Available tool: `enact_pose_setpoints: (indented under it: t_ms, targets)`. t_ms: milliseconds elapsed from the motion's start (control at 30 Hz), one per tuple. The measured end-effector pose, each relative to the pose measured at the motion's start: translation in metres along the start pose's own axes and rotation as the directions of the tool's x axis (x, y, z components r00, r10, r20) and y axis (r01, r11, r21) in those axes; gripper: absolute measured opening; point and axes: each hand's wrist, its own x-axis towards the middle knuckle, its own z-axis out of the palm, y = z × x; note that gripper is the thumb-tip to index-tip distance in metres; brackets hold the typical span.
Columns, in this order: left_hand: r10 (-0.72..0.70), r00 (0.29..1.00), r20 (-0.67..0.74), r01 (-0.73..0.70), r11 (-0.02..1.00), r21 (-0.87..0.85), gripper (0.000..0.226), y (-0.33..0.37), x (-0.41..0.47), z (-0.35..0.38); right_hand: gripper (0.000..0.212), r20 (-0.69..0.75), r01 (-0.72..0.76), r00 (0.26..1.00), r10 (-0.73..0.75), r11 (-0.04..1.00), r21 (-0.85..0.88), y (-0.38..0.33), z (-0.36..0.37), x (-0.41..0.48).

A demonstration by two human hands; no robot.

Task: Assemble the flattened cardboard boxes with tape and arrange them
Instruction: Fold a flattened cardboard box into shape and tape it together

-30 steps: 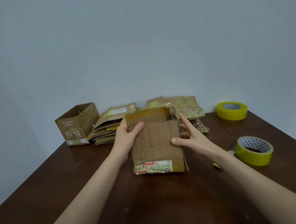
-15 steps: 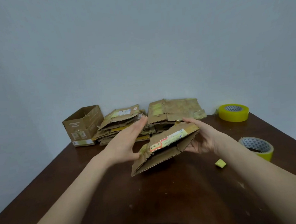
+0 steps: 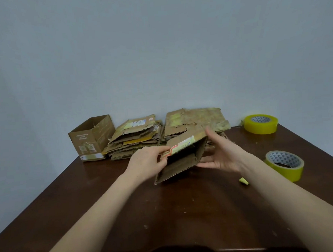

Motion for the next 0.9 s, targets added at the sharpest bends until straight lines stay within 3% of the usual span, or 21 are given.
enact_pose_setpoints:
  t_ms: [100,200,300,367,433,500,567,667,767,900]
  targets:
    - [-0.066,0.992,-0.104,0.049,0.987,-0.152,0.034,0.010,0.009,0.000,0.044,-0.128,0.116,0.976,-0.175,0.921,-0.373,0.006,0.015,-0.002]
    - [-0.205,0.972,-0.117,0.140,0.899,-0.415,0.034,0.011,0.023,-0.012,0.022,-0.254,0.152,0.904,-0.343,0.815,-0.559,0.002,0.023,0.001]
    - [-0.311,0.941,-0.133,0.150,0.736,-0.660,0.027,0.006,0.037,-0.039,0.027,-0.259,0.136,0.918,-0.301,0.851,-0.507,-0.024,0.025,0.000]
    - [-0.228,0.972,-0.056,0.089,0.581,-0.809,0.029,-0.006,0.036,-0.056,0.019,-0.253,0.044,0.954,-0.163,0.908,-0.417,-0.048,0.027,-0.005]
    - [-0.017,0.998,0.063,0.063,0.472,-0.880,0.061,-0.021,0.024,-0.061,0.013,-0.250,-0.047,0.967,-0.053,0.925,-0.378,-0.068,0.026,-0.012]
    - [0.152,0.971,0.186,0.109,0.411,-0.905,0.102,-0.032,0.008,-0.054,0.016,-0.247,-0.100,0.969,0.010,0.929,-0.356,-0.077,0.021,-0.015]
    - [0.227,0.938,0.260,0.146,0.424,-0.894,0.119,-0.032,-0.003,-0.039,0.015,-0.242,-0.137,0.969,0.056,0.933,-0.334,-0.075,0.019,-0.016]
    - [0.113,0.966,0.232,0.163,0.432,-0.887,0.112,-0.018,-0.007,-0.018,0.014,-0.206,-0.134,0.976,0.074,0.947,-0.293,-0.062,0.018,-0.011]
    - [-0.028,0.992,0.125,0.127,0.338,-0.933,0.097,-0.011,-0.008,-0.001,0.048,-0.150,-0.065,0.988,0.024,0.958,-0.278,-0.051,0.007,-0.003]
    - [-0.239,0.970,-0.037,0.056,0.372,-0.927,0.068,0.003,-0.011,0.009,0.066,-0.019,-0.011,1.000,0.004,0.925,-0.379,-0.037,-0.001,-0.005]
